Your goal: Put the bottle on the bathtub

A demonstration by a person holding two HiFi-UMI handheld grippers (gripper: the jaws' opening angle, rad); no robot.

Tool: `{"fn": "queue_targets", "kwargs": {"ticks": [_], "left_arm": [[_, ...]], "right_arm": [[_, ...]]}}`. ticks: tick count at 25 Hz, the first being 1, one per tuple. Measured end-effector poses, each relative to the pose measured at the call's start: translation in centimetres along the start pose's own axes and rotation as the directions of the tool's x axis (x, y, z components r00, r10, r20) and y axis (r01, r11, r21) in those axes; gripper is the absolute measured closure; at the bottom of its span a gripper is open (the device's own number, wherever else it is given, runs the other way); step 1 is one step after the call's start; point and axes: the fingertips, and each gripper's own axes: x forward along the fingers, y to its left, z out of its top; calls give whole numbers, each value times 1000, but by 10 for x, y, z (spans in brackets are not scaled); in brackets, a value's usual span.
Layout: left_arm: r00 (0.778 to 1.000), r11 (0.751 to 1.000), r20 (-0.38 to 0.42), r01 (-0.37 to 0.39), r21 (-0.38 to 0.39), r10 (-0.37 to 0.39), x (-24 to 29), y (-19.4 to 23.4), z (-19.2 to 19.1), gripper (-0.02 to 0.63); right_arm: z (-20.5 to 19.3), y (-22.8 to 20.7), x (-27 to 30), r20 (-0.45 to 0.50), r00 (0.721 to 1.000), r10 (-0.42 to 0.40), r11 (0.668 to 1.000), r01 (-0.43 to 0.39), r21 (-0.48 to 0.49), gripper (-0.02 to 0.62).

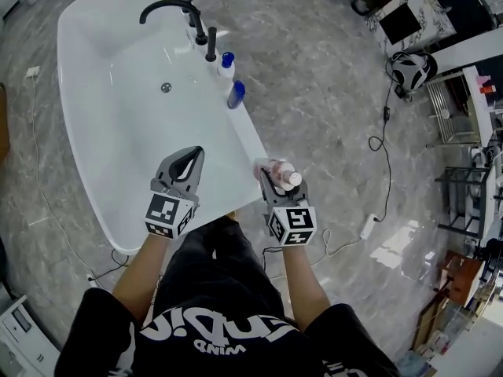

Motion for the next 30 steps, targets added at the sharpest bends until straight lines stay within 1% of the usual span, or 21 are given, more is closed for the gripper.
{"fn": "queue_targets", "kwargs": {"ticks": [4, 9, 17, 23, 30], "left_arm": [[1000, 1000, -22, -11, -21, 10, 21, 14, -20, 598], [999, 999, -53, -13, -36, 11, 46, 29, -46, 598], [998, 998, -59, -26, -48, 23, 84, 50, -73, 598], [997, 997, -73, -30, -64, 25, 101, 52, -87, 598], [995, 995, -100, -37, -88, 28, 104, 50, -101, 598]], "right_arm": [[-10, -9, 38, -23, 1000, 14, 1000, -15, -21, 356], [-23, -21, 84, -47, 999, 13, 999, -15, -41, 356], [-45, -38, 147, -88, 996, 16, 998, -22, -64, 356], [-56, -44, 174, -114, 993, 26, 997, -34, -70, 356], [-67, -46, 190, -133, 990, 41, 997, -50, -67, 356]]}}
